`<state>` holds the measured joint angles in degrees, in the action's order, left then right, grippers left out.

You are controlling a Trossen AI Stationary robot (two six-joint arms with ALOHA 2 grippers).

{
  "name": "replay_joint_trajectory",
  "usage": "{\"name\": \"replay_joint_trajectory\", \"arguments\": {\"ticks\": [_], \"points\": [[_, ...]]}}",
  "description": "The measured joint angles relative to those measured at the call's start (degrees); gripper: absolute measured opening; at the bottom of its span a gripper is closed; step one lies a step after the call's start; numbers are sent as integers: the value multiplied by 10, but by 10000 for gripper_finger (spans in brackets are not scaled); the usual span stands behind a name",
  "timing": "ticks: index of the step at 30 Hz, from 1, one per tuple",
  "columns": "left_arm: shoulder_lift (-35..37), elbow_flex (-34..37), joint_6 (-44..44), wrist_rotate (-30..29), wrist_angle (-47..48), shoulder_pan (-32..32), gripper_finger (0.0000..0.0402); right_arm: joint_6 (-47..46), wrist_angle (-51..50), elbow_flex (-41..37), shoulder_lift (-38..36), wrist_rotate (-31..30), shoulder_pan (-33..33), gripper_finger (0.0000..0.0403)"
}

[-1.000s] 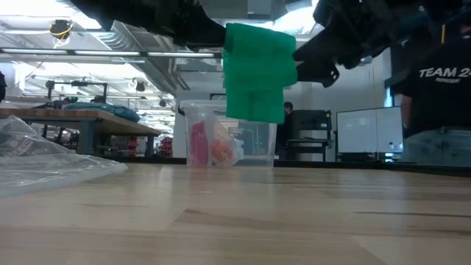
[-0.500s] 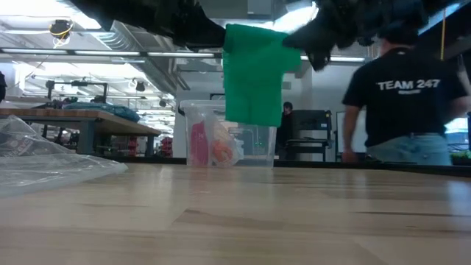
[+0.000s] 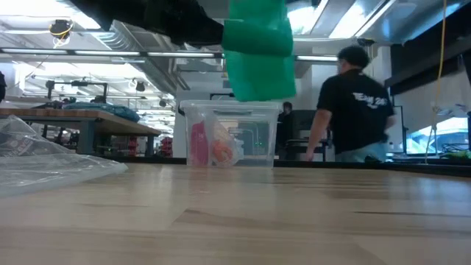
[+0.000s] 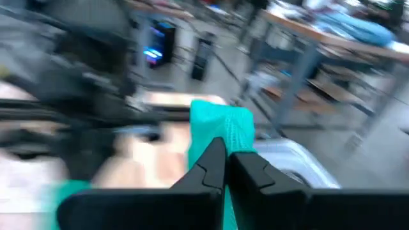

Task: Roll bandage
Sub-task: Roll the green bandage

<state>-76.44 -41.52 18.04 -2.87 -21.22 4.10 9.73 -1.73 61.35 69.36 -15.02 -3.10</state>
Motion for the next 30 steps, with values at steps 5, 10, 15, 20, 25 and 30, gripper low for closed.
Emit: {"name": "replay_joint_trajectory", "arguments": {"ticks": [5, 10, 15, 20, 25, 30], "points": [[14, -24, 9, 27, -6, 31, 11, -30, 16, -46, 0, 19, -82, 18], [58, -57, 21, 27, -7, 73, 11, -75, 26, -112, 0, 47, -126, 57], [86, -76, 46, 6, -11, 85, 11, -94, 46, -142, 1, 59, -126, 142], [89, -101, 60, -9, -18, 69, 11, -95, -52, -86, -18, 108, -115, 231], [88, -103, 38, -37, -9, 63, 11, -108, -239, -9, -42, 133, -99, 277], [88, -103, 23, -51, 7, 64, 11, -127, -322, 2, -56, 131, -71, 284]]}}
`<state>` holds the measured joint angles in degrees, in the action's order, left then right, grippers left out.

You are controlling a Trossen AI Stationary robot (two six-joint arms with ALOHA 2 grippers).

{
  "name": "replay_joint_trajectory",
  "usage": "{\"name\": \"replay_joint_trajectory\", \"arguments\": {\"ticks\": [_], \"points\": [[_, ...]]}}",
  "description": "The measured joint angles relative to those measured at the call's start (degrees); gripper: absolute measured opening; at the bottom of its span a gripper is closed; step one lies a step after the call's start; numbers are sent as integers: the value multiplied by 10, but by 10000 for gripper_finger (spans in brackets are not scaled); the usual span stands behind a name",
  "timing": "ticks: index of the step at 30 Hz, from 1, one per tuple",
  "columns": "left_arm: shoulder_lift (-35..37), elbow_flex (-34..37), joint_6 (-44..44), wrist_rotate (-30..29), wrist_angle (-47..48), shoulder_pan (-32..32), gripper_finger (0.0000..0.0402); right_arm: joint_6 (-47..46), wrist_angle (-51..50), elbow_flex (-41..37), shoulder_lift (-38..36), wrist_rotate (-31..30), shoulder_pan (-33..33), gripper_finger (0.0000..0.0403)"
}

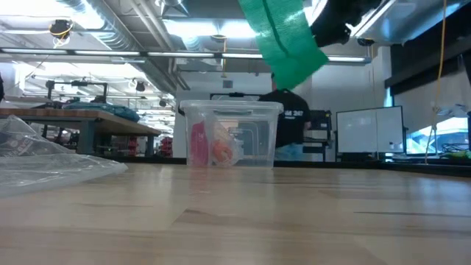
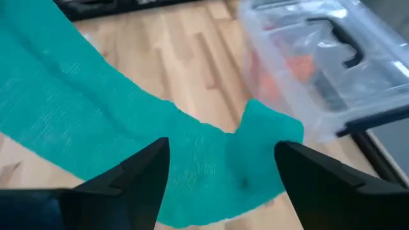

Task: Roll bandage
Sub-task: Roll the green bandage

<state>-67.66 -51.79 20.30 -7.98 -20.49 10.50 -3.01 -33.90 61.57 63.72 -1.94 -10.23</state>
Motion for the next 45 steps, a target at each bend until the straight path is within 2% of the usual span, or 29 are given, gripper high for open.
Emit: {"name": "replay_joint_trajectory", "arguments": {"ticks": [12, 20, 23, 25, 27, 31, 33, 36, 42, 45], "points": [[0, 0, 6, -12, 22, 0, 11, 6, 18, -49, -2, 1, 20, 276], [0, 1, 1, -12, 40, -5, 11, -71, -29, -61, 24, 161, 20, 276], [0, 1, -2, -20, 27, -5, 11, -43, -50, -61, 2, 167, 20, 276], [0, 0, -6, -54, 24, -5, 11, -16, -41, -66, -16, 137, 20, 276], [0, 1, -7, -92, 18, -5, 11, -3, 41, -93, -31, 114, 20, 276], [0, 1, -8, -109, 9, -5, 11, -10, 344, -200, -38, 142, 20, 276], [0, 1, -8, -109, 10, -4, 11, -16, 483, -247, -15, 130, 20, 276], [0, 1, -8, -108, 10, -4, 11, -21, 611, -293, 29, 119, 26, 276], [0, 1, -8, -108, 14, -4, 11, -65, 680, -305, 125, 105, 31, 276], [0, 1, -6, -108, 16, -4, 11, -84, 688, -302, 148, 122, 30, 276]]}}
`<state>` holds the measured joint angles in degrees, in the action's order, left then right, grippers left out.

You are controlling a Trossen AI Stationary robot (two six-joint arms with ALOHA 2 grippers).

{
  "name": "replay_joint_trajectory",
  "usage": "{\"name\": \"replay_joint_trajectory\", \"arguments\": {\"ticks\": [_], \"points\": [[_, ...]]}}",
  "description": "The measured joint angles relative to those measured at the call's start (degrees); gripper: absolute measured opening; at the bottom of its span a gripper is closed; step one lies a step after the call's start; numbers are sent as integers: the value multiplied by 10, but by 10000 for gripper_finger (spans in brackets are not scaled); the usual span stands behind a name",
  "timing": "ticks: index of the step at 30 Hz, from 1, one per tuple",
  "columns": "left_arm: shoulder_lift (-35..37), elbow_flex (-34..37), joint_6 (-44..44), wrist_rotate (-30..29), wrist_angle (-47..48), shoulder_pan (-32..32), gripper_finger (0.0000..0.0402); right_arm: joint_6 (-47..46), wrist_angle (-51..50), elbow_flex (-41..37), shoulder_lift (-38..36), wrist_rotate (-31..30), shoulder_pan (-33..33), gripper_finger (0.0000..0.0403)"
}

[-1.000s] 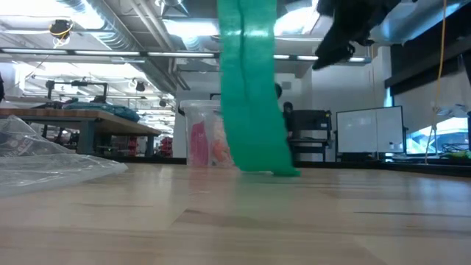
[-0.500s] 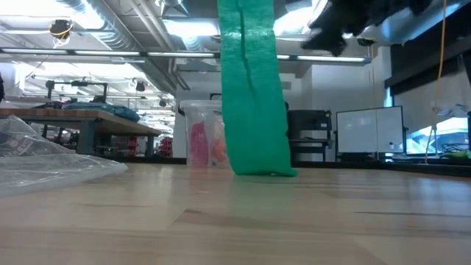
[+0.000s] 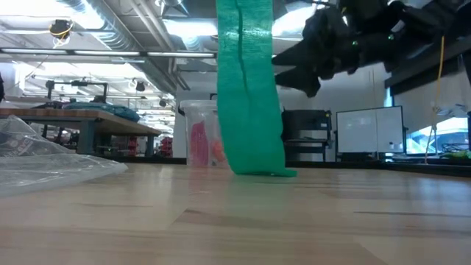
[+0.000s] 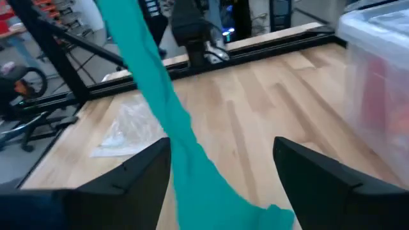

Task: Roll bandage
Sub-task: Roll the green bandage

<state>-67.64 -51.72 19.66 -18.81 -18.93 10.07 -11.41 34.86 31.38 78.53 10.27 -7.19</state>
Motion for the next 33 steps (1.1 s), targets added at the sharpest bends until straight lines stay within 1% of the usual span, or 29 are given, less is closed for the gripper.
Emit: {"name": "replay_joint_trajectory", "arguments": {"ticks": [3, 6, 8, 10, 11, 14, 17, 20, 24, 28, 31, 33], "points": [[0, 0, 3, 0, 5, 1, 11, 9, 1, 6, 2, 25, 7, 276], [0, 0, 2, 0, 4, 2, 11, 16, -2, 6, 3, 34, 16, 276], [0, 0, 0, 0, 4, 2, 11, 35, 0, 6, 3, 13, 23, 276], [0, 0, 0, 0, 2, 2, 11, 58, 18, 6, 11, -32, 34, 276], [0, 0, 0, 0, 0, 2, 11, 66, 31, 6, 16, -45, 39, 276], [0, 0, 0, 0, -4, 2, 11, 88, 93, 6, 39, -53, 53, 276], [0, 0, 0, 0, -2, 2, 11, 91, 135, 7, 71, -75, 63, 276], [0, 0, -1, 0, -2, 2, 11, 88, 136, 21, 105, -88, 62, 276], [0, 0, -2, 0, 0, 2, 11, 68, 131, 56, 142, -86, 61, 276], [0, 0, -2, 1, 2, 2, 11, 60, 113, 83, 157, -78, 61, 276], [0, 0, -2, 1, 4, 2, 11, 87, 93, 87, 161, -78, 61, 275], [0, 0, -2, 2, 4, 2, 11, 100, 90, 87, 161, -78, 62, 268]]}}
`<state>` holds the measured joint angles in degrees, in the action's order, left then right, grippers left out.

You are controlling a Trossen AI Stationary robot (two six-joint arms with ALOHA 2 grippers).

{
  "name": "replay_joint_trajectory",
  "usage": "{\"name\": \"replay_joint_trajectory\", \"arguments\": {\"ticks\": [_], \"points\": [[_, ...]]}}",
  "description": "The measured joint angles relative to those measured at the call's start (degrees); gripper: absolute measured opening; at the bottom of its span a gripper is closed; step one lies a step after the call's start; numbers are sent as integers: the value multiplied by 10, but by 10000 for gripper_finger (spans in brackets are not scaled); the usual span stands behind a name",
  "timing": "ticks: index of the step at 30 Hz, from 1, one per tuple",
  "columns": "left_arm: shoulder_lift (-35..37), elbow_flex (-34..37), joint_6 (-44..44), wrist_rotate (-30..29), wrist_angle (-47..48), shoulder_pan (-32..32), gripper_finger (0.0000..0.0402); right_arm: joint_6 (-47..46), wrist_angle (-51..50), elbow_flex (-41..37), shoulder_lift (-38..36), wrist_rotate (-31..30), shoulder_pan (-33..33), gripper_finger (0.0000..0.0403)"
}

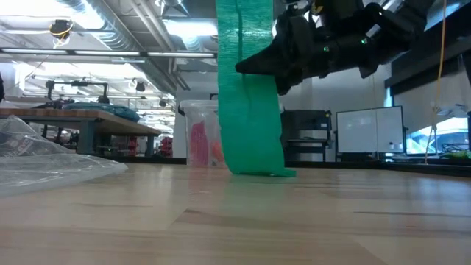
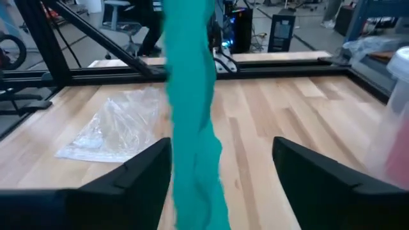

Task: Roll bandage
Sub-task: Roll the green bandage

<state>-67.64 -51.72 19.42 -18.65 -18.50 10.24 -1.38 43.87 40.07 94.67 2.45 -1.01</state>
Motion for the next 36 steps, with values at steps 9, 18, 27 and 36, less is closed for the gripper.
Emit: {"name": "replay_joint_trajectory", "arguments": {"ticks": [9, 18, 27, 36], "points": [[0, 0, -15, 10, 0, 0, 11, 32, -5, 0, 0, -5, 0, 87], [38, 0, -32, 119, 33, 26, 11, 65, -35, 0, 0, -5, -1, 15], [135, -11, -104, 220, 167, 47, 11, 85, -46, 0, 0, -34, -1, 6], [133, -11, 0, 55, 112, 87, 11, 96, -38, 0, -1, 6, 14, 4]]}}
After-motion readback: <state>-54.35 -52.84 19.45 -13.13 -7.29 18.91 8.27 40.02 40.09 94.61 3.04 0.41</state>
